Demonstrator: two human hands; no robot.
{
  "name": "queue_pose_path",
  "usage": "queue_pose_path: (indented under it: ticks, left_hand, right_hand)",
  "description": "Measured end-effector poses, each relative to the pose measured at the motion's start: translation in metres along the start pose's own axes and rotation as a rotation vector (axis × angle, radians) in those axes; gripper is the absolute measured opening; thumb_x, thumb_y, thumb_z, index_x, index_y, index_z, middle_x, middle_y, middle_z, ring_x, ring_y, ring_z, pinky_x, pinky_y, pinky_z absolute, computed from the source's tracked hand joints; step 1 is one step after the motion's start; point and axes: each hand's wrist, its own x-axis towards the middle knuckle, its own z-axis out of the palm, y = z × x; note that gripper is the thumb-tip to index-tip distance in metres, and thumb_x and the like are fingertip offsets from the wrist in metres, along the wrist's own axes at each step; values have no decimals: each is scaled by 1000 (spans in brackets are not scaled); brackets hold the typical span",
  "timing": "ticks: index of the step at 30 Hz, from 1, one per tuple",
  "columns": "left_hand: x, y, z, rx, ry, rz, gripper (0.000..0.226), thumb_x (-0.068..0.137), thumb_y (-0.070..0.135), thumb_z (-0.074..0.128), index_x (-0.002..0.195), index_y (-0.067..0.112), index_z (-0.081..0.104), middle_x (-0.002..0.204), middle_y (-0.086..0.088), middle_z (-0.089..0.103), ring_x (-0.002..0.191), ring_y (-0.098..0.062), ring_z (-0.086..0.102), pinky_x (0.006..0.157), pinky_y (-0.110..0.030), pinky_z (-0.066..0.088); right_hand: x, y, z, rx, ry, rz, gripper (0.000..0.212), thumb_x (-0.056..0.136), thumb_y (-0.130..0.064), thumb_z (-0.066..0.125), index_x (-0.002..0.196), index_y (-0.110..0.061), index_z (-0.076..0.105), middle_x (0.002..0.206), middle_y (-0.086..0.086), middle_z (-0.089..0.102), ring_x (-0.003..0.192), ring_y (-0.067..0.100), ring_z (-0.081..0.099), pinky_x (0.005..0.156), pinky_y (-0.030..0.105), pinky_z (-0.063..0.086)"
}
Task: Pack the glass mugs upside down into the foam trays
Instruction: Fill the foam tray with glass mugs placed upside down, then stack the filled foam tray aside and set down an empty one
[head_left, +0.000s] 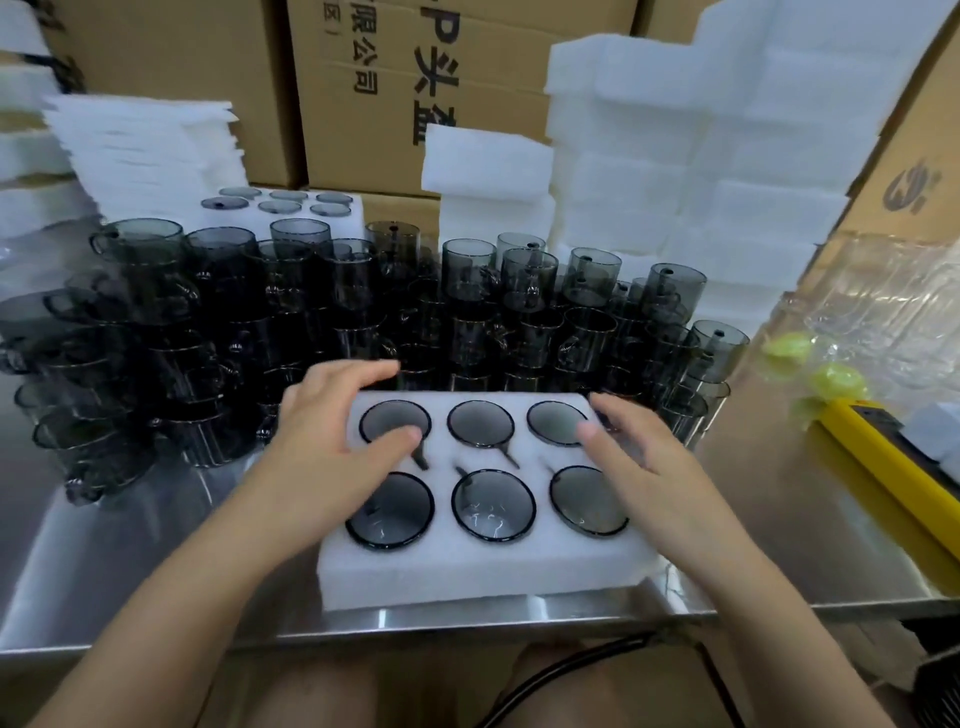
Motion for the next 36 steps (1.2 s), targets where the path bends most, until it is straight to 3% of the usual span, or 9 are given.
queue_pose_path:
  ticks: [3, 7, 9, 11, 15, 20, 26, 32, 36]
  left_hand:
    - [-31, -11, -12, 14, -110, -303, 93, 70, 75, 55, 148, 38, 21, 150, 22, 23, 142, -5, 16, 116, -33, 18]
    - [-59, -2, -3, -32, -184, -232, 18, 91, 54, 42, 108, 58, 43, 126, 34, 40, 136, -4, 25, 105, -24, 22]
    - [-69, 2, 2, -81, -160, -188, 16, 94, 47, 43, 109, 54, 43, 130, 28, 42, 133, -1, 30, 107, -20, 27]
    - [-75, 15, -1, -164, -128, -261, 19, 91, 47, 48, 107, 56, 42, 122, 40, 40, 116, 21, 36, 88, 1, 31]
    - [-86, 50, -39, -284, -31, -237, 37, 63, 65, 55, 96, 77, 45, 89, 63, 42, 76, 45, 32, 61, 4, 33]
    - [-24, 82, -130, -302, 88, -45, 37, 62, 65, 66, 98, 58, 64, 99, 29, 69, 93, 7, 64, 81, -25, 47]
    - [125, 78, -233, -170, 146, -233, 21, 93, 27, 55, 107, 12, 57, 100, -4, 59, 77, -11, 61, 57, -25, 57]
    - [225, 17, -262, -120, 138, -358, 10, 93, 24, 56, 91, 15, 59, 98, -9, 56, 88, -23, 57, 77, -44, 53]
    - [281, -32, -253, -114, 82, -414, 16, 94, 23, 57, 102, 9, 59, 101, -9, 56, 85, -23, 58, 67, -39, 54]
  right_hand:
    - [-19, 7, -5, 319, -41, 190, 34, 89, -46, 53, 122, -39, 56, 125, -27, 55, 106, -16, 52, 89, 11, 42]
    - [-35, -6, 2, 448, -115, 228, 20, 95, -24, 52, 105, -36, 65, 94, -24, 71, 88, -10, 64, 72, 7, 48]
    - [-41, -11, 3, 471, -95, 197, 27, 94, -14, 53, 107, -34, 65, 96, -18, 73, 88, -3, 67, 75, 15, 49]
    - [-49, -18, -1, 471, -61, 142, 35, 92, -9, 56, 105, -40, 64, 95, -22, 72, 85, -8, 65, 72, 12, 46]
    - [-54, -46, -24, 502, -24, -7, 44, 90, -2, 55, 107, -40, 68, 97, -21, 72, 91, -7, 65, 77, 21, 50]
    - [7, -139, -34, 632, -74, -248, 28, 85, -5, 53, 99, -19, 74, 99, 1, 74, 94, 21, 69, 77, 32, 55]
    - [154, -260, -1, 423, -64, -70, 14, 91, -7, 53, 77, -12, 54, 70, 5, 58, 56, 21, 61, 40, 29, 49]
    - [270, -273, 64, 364, -320, 214, 9, 96, -9, 41, 90, -7, 47, 84, 15, 59, 60, 27, 66, 45, 39, 54]
    - [328, -261, 106, 286, -287, 211, 13, 96, -12, 44, 85, -7, 49, 84, 14, 59, 74, 28, 61, 60, 44, 53]
